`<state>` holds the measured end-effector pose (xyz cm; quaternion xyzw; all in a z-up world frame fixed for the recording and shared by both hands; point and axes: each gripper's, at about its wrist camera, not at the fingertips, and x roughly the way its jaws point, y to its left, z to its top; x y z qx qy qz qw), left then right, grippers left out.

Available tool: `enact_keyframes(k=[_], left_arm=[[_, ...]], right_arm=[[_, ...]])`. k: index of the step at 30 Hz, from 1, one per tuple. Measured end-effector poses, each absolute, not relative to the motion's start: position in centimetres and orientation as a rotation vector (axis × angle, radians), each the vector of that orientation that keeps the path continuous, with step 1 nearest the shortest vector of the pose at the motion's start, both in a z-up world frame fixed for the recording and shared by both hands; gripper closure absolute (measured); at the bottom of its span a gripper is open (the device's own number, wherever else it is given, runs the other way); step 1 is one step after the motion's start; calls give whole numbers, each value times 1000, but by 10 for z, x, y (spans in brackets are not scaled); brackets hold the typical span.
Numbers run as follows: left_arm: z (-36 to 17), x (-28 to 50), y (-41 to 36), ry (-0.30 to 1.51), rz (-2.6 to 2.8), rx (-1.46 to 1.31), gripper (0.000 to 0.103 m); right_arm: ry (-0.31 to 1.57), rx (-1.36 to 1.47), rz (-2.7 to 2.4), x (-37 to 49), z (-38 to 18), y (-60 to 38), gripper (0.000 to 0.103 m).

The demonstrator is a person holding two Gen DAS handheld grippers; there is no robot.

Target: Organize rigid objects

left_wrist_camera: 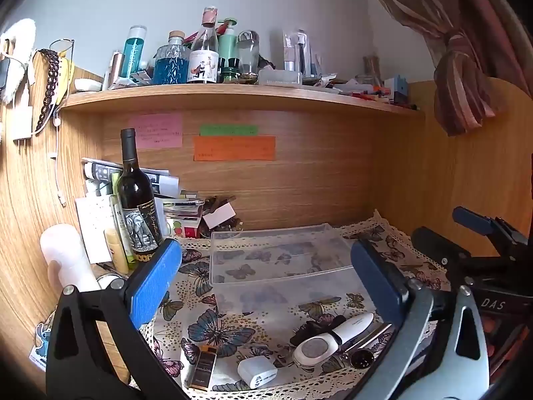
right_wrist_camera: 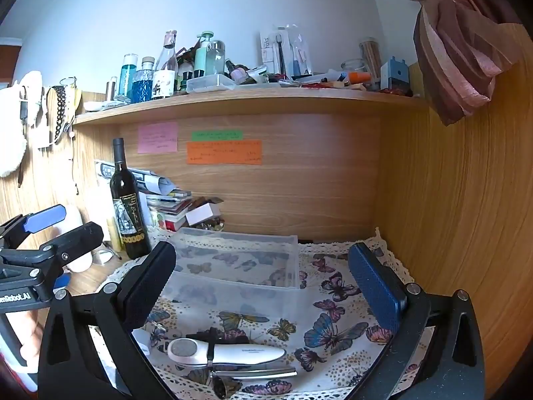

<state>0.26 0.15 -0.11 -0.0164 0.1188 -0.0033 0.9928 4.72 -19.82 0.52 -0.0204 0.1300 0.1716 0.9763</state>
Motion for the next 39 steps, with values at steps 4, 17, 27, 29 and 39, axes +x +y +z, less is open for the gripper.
enact_keyframes(k=[4, 17, 27, 29, 39], left_arm=[[-2, 4, 2, 242, -9, -38, 0], [-2, 5, 0, 243, -10, -37, 0], [-2, 7, 0, 243, -10, -41, 0], [-2, 7, 0, 243, -10, -41, 0], [-3, 7, 0, 241, -12, -42, 0]], right_arm=[[263, -40, 345, 48, 6, -198, 0], [256, -26, 351, 47, 6, -199, 0], [255, -16, 358, 45, 6, -200, 0], [254, -16, 358, 45, 7, -199, 0], [250, -14, 362, 44, 9, -198, 0]])
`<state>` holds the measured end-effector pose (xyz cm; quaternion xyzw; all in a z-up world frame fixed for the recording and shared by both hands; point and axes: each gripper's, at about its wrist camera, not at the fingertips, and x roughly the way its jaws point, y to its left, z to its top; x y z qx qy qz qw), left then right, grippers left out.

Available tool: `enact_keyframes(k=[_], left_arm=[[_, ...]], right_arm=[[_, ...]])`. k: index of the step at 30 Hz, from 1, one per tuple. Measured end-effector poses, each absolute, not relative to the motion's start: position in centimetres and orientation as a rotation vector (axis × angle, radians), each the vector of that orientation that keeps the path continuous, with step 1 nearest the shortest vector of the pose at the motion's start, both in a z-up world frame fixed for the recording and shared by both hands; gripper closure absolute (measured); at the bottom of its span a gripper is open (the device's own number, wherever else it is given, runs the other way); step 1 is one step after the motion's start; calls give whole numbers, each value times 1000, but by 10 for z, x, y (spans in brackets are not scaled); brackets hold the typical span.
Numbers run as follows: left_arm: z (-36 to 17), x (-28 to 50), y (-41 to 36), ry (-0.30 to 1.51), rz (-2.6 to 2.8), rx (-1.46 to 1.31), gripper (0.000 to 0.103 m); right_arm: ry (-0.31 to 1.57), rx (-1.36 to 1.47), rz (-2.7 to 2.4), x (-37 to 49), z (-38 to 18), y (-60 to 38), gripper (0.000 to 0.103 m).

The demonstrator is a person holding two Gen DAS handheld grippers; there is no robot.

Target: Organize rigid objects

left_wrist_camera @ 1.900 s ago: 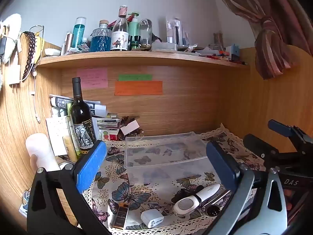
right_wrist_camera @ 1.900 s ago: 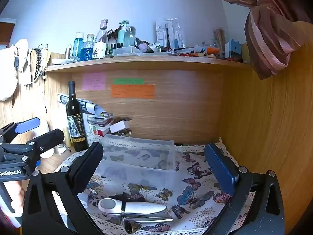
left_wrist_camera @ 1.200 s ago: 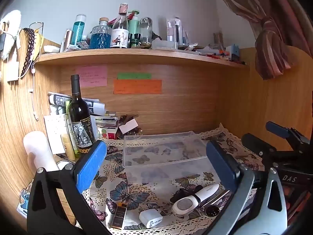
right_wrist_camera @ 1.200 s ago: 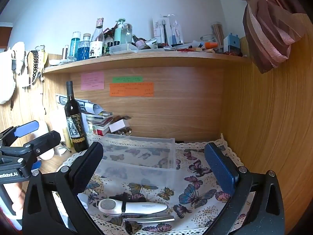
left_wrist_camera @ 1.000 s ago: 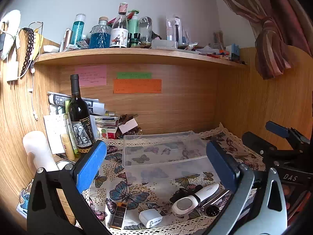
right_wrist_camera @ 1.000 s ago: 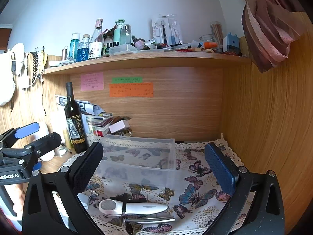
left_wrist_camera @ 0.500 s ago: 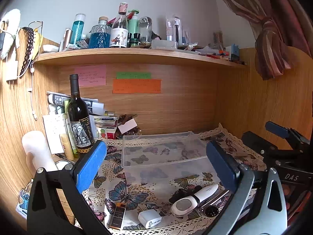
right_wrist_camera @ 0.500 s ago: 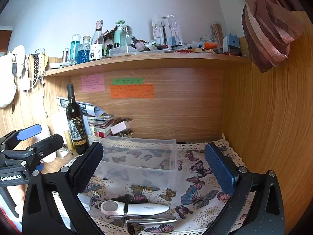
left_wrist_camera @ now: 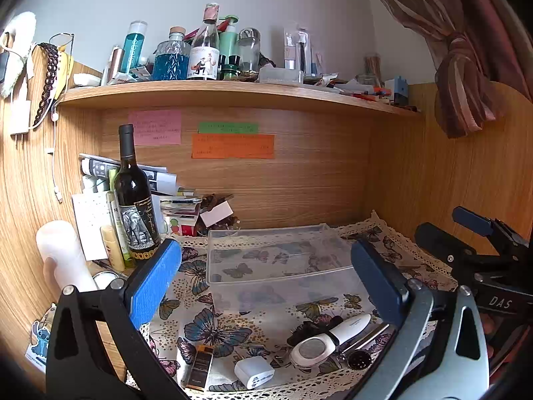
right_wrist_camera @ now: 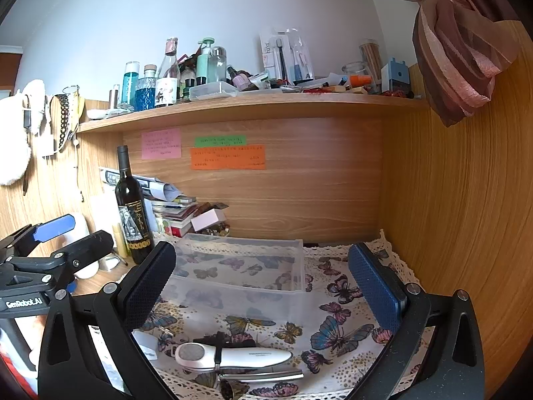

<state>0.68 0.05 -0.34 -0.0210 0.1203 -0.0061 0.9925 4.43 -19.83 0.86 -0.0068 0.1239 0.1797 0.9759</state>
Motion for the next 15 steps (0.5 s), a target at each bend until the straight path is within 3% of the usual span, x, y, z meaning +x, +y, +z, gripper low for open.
enact_keyframes(k=[15], left_arm=[[-4, 7, -1, 242, -15, -45, 0]], right_arm=[[247, -10, 372, 43, 8, -199, 0]])
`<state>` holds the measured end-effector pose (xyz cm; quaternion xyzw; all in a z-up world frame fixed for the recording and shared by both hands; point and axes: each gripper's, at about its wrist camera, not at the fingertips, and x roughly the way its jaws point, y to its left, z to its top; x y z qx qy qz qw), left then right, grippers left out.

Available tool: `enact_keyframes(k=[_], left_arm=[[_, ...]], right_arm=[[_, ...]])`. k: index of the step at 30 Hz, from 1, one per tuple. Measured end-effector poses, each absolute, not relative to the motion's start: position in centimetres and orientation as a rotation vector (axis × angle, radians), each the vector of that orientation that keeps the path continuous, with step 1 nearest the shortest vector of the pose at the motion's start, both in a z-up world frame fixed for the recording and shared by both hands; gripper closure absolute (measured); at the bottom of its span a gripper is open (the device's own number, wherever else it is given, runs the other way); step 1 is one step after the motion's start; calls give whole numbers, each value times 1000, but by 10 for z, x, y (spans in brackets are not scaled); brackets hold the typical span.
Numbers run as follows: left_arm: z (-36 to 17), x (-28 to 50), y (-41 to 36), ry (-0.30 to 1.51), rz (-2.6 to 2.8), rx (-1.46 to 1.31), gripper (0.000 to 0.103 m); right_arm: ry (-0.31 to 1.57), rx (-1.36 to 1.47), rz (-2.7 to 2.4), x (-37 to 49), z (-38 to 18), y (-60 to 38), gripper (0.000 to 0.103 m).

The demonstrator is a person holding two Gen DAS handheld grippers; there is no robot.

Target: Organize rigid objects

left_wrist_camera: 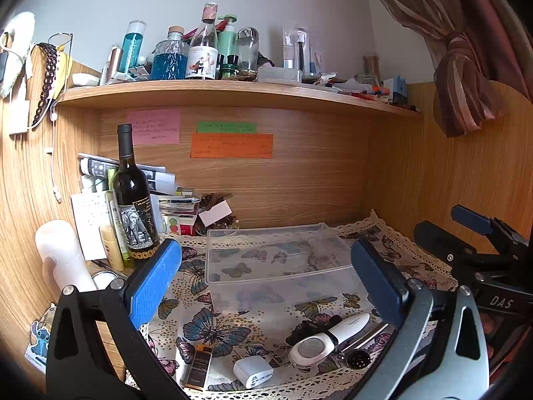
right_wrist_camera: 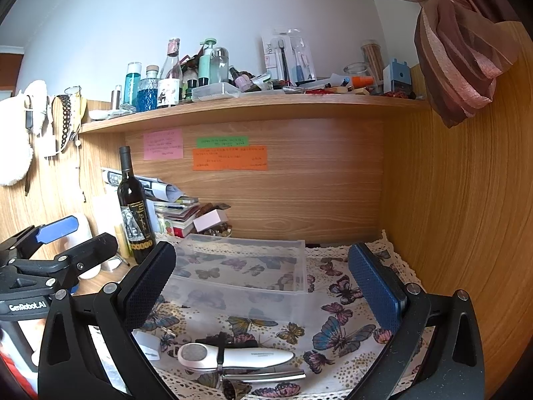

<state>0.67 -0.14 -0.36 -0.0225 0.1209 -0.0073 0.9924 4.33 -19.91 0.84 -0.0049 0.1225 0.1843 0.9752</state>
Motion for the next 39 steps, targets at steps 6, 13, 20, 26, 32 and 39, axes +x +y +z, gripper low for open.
enact_keyframes(k=[6, 13, 20, 26, 32, 39], left_arm=[[-4, 7, -2, 244, -13, -46, 0], [-3, 7, -3, 252, -28, -49, 0], [-4, 9, -4, 264, -37, -56, 0], [-12, 17, 9, 301, -18, -84, 2], [-36, 28, 30, 399, 40, -102, 18], [-85, 42, 69, 599, 100, -160, 32]], right_arm=[[248, -9, 374, 43, 8, -199, 0], [249, -11, 379, 43, 8, -199, 0], [255, -3, 379, 46, 6, -198, 0], [295, -6, 381, 55, -6, -200, 1], [442, -50, 377, 75, -35, -205, 15], [585, -117, 382, 83, -73, -209, 16]])
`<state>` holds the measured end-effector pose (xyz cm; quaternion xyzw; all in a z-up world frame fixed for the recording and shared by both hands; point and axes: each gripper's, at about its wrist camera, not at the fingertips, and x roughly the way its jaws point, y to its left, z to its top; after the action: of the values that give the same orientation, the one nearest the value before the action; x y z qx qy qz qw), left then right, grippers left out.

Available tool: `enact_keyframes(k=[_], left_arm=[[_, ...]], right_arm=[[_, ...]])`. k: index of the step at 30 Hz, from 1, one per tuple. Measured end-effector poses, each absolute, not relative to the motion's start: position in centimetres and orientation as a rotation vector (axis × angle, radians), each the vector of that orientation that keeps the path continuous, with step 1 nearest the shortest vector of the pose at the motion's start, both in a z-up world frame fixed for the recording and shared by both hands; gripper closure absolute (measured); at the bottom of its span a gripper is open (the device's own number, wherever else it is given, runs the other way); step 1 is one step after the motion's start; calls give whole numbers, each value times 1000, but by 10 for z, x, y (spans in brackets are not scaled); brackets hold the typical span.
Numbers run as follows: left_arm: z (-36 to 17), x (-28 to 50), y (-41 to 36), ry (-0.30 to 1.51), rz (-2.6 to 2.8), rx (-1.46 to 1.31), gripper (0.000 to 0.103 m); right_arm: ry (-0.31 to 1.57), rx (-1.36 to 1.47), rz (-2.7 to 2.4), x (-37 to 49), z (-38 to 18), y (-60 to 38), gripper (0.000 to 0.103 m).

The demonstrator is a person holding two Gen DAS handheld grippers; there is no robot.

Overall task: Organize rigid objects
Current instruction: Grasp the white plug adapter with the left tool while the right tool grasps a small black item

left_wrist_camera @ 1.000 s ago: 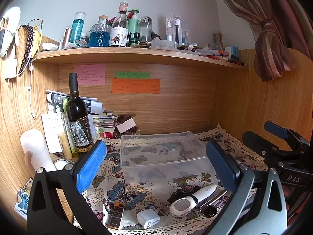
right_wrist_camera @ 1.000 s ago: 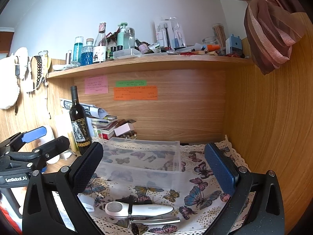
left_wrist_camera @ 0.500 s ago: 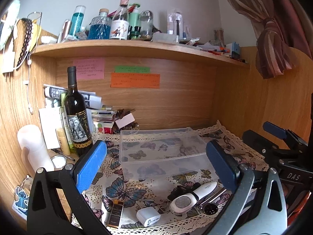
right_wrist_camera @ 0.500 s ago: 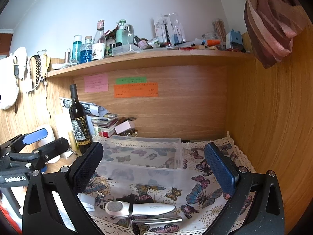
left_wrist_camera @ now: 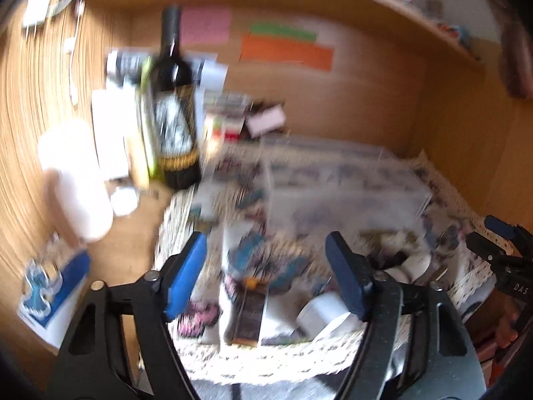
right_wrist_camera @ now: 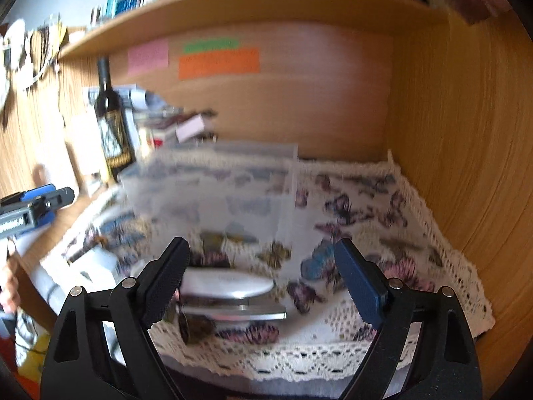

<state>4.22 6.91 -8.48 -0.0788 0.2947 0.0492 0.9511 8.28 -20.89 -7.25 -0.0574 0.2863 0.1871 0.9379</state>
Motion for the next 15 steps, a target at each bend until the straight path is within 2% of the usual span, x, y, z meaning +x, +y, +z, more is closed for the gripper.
enact_keyframes(k=[8, 15], left_arm=[[-127, 37, 74, 734, 69, -188, 33], [-129, 35, 35, 724, 6, -122, 30]], right_arm=[[706, -156, 416, 82, -104, -209, 15], [776, -118, 441, 82, -123, -210, 13]])
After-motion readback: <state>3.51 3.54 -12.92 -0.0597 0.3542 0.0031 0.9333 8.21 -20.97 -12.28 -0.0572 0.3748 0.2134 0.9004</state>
